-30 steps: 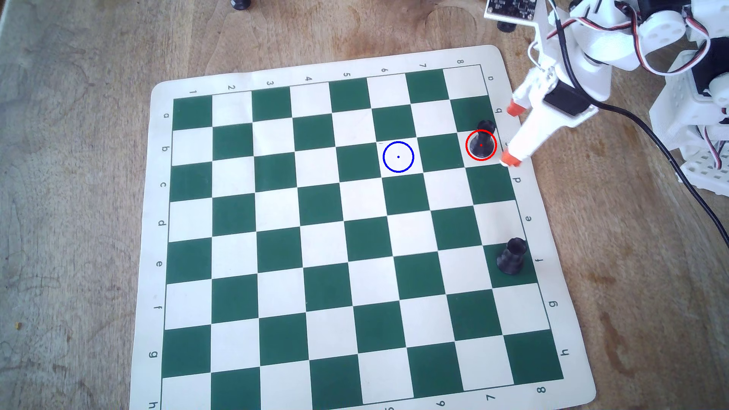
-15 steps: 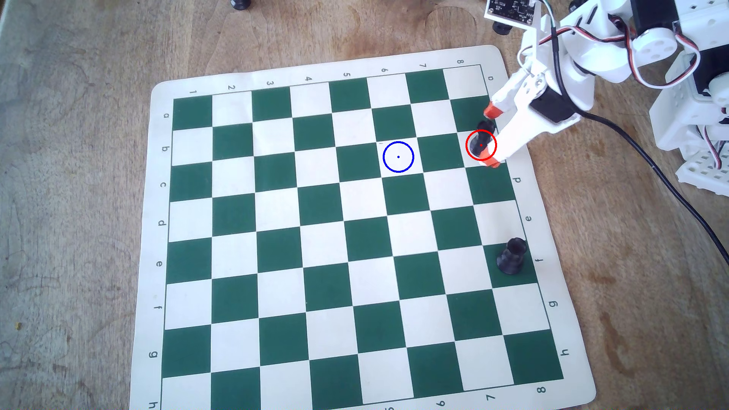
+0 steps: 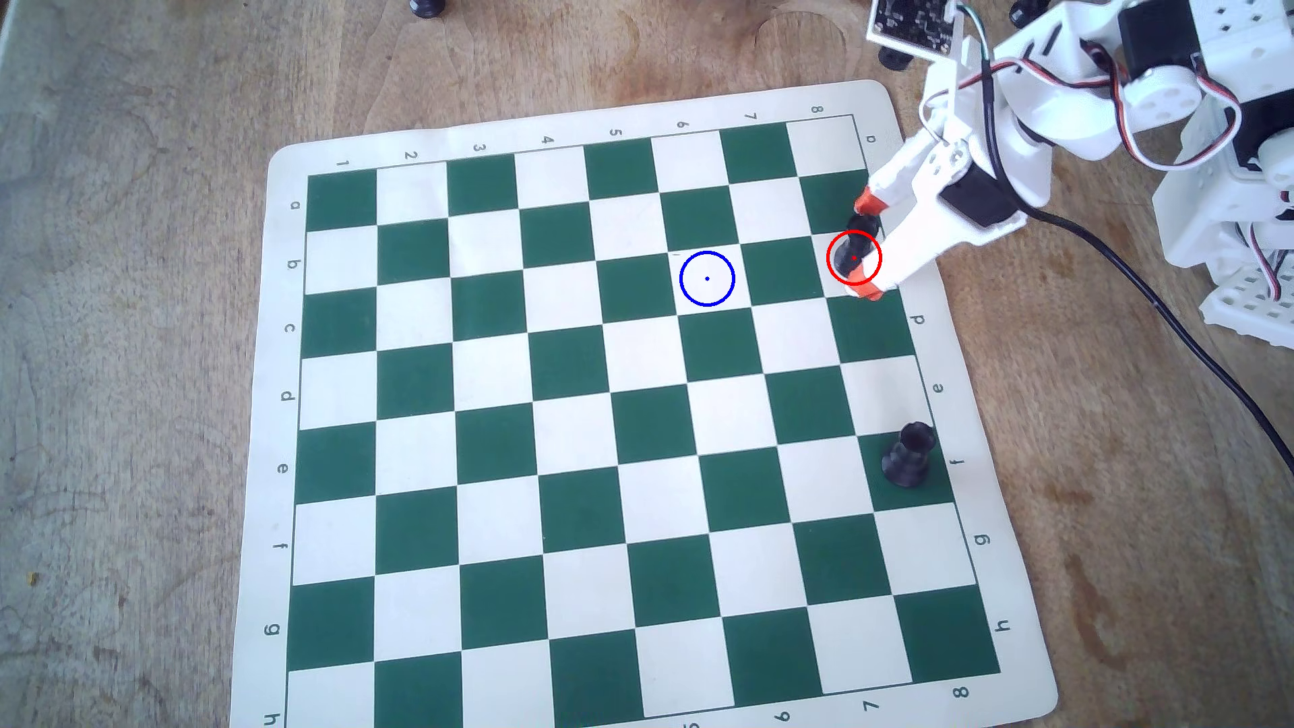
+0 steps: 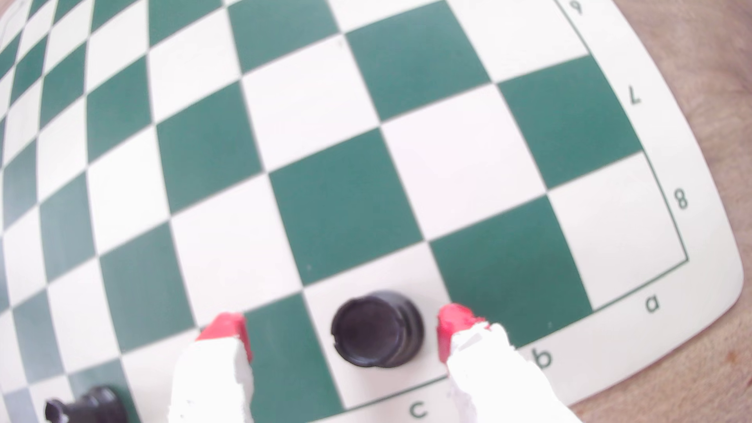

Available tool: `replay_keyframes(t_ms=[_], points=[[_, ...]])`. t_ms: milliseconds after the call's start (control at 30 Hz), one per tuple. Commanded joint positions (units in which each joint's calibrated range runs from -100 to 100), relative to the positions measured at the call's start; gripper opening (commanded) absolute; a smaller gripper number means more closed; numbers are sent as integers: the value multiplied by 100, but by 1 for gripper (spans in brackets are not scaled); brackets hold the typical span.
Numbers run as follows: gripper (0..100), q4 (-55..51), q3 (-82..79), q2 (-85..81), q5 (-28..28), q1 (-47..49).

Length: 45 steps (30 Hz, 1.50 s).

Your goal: Move the chess piece from red to blue

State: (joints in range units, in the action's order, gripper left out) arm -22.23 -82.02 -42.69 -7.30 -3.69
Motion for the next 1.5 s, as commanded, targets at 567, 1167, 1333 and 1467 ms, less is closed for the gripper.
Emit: replay_keyframes(t_ms=[567,1167,1333,1467], points=[[21,798,-221,126,34,13],[0,757,-230,33,34,44],[0,479,-176,-60,34,83],[0,-177,178,-375,-54,115]])
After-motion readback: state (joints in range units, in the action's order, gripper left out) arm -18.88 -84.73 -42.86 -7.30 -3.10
